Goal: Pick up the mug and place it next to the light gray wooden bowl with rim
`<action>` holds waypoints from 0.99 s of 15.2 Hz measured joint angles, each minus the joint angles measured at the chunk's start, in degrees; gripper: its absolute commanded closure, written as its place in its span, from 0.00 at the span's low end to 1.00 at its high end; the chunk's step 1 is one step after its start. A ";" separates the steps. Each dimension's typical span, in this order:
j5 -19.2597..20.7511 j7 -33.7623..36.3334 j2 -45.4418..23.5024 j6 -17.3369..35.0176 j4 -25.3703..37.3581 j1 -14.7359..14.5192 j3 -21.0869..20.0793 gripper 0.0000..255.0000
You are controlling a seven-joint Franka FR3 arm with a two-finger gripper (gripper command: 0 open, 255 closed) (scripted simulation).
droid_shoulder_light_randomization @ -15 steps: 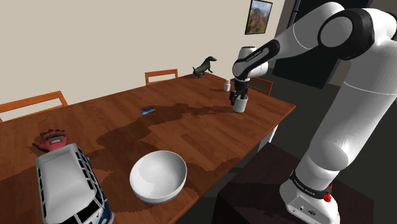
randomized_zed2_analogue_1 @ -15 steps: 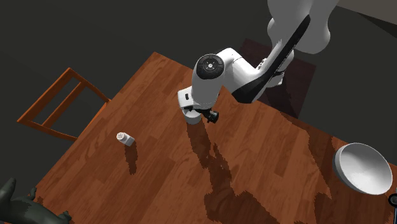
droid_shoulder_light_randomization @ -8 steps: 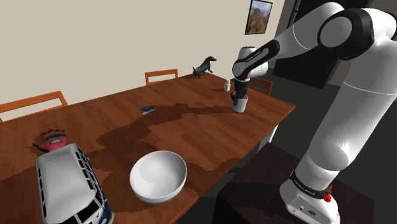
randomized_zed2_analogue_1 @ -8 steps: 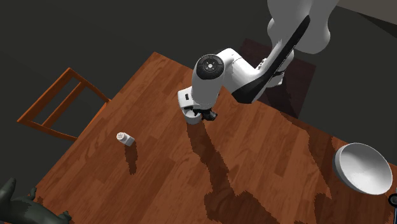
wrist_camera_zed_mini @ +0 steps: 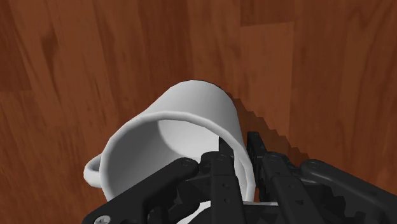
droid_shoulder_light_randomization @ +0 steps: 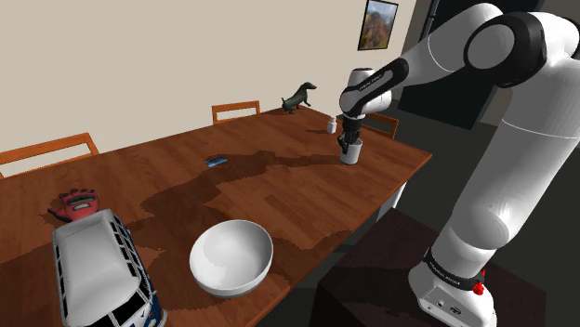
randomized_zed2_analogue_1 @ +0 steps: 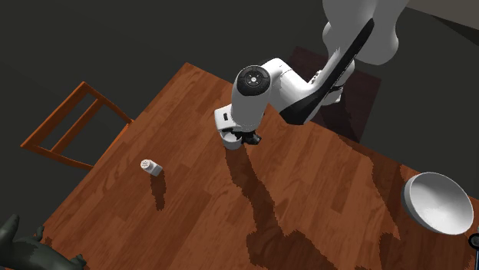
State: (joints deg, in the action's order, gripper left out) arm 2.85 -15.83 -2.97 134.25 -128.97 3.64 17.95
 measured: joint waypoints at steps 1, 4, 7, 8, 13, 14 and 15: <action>0.06 0.07 0.18 -0.38 0.20 -0.03 -0.02 1.00; 0.42 0.16 1.30 -2.32 1.09 -0.03 0.03 1.00; 0.82 0.38 2.54 -4.52 2.09 -0.08 0.01 1.00; 1.01 0.51 3.14 -5.40 2.40 -0.12 -0.02 1.00; 1.62 0.92 5.21 -9.16 4.16 -0.24 -0.19 1.00; 1.71 1.02 5.53 -9.81 4.49 -0.28 -0.23 1.00; 1.70 0.91 5.61 -10.48 5.10 -0.25 -0.21 1.00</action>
State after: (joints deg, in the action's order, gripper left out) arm 4.54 -14.92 2.63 123.77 -123.88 3.38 17.75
